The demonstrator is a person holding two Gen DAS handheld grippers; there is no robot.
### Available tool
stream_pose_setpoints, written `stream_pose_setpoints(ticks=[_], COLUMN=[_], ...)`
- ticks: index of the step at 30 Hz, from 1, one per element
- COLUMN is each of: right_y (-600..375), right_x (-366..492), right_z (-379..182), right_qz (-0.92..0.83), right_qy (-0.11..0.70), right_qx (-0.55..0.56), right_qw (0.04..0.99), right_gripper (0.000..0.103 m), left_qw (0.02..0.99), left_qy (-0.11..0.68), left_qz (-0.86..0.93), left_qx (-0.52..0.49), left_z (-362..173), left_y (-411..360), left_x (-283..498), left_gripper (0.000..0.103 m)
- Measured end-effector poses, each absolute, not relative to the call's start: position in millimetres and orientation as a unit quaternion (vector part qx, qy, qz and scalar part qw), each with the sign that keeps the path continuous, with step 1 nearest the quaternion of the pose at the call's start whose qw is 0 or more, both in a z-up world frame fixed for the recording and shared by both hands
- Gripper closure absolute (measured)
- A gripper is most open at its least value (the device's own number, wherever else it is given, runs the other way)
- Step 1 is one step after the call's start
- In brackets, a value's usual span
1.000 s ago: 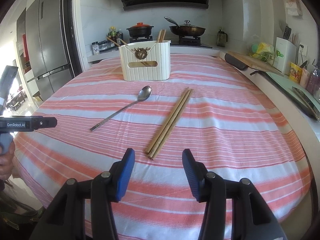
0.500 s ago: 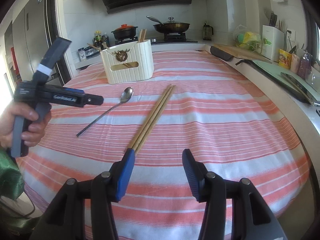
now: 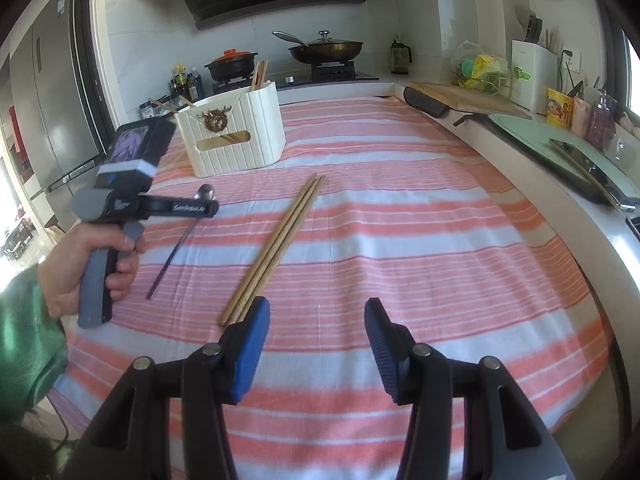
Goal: Organize utensils
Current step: 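Close the left tool on the remaining spoon while the right tool grasps a chopstick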
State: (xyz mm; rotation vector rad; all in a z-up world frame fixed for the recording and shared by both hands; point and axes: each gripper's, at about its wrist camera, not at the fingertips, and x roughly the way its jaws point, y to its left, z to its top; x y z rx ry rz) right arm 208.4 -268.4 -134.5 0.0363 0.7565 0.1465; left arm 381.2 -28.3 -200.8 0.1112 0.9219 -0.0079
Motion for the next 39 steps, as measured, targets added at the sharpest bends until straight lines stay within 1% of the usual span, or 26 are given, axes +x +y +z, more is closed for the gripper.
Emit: stream_pose_setpoints(ticks=[2,4,5,6,7,9,10,12,15,19,20,22,23,27,28,29,32,39], right_y=[-270,-267,-263,-260,-256,-248,-244,-237,-231,-210,-209,-215,-220,-236,-236,-235,-230,-232], right_x=[236,267,281,294,305,320,324,320,313,304,304,306,306,305,306,307,314,347], right_z=[-134,-139,-144,-148,-154,-167,-174,-173,-171,-171,-171,-170,-169,-168,-169,-169,-169,-168], right_qz=[0.082,0.101,0.105,0.107,0.112,0.112,0.114,0.101,0.096,0.09,0.09,0.077,0.064,0.071,0.079,0.083,0.095,0.111], right_qy=[0.385,0.408,0.42,0.429,0.441,0.466,0.481,0.479,0.481,0.483,0.483,0.489,0.491,0.497,0.498,0.498,0.505,0.518], right_qx=[0.033,0.055,0.062,0.071,0.076,0.08,0.085,0.062,0.034,-0.066,-0.076,-0.079,-0.083,-0.061,-0.062,-0.072,-0.091,-0.086], right_qw=[0.919,0.906,0.899,0.894,0.887,0.874,0.865,0.87,0.871,0.869,0.868,0.865,0.865,0.863,0.862,0.86,0.853,0.844], right_gripper=[0.053,0.06,0.067,0.072,0.072,0.083,0.083,0.087,0.087,0.087,0.087,0.093,0.094,0.094,0.091,0.091,0.09,0.09], left_qw=[0.894,0.894,0.893,0.893,0.893,0.894,0.893,0.894,0.898,0.896,0.896,0.896,0.895,0.892,0.889,0.887,0.875,0.861], left_qy=[0.445,0.446,0.448,0.449,0.448,0.448,0.448,0.444,0.426,0.43,0.43,0.43,0.431,0.445,0.45,0.455,0.471,0.484], left_qz=[0.001,0.0,0.0,-0.001,-0.002,-0.007,-0.015,-0.019,-0.008,-0.008,-0.006,0.003,0.007,-0.01,-0.023,-0.037,-0.076,-0.121], left_qx=[0.052,0.047,0.043,0.039,0.037,0.036,0.039,0.064,0.11,0.109,0.109,0.114,0.114,0.081,0.074,0.072,0.079,0.095], left_z=[-200,-200,-200,-199,-198,-199,-199,-200,-196,-195,-195,-194,-196,-198,-199,-199,-196,-195], left_y=[-19,-15,-14,-15,-16,-31,-36,-51,-58,-47,-43,-33,-23,1,3,4,4,-20], left_x=[373,365,362,358,354,351,347,339,325,319,317,314,312,307,308,309,319,357], left_gripper=[0.011,0.011,0.011,0.012,0.012,0.012,0.012,0.012,0.011,0.01,0.01,0.01,0.01,0.01,0.011,0.011,0.011,0.01])
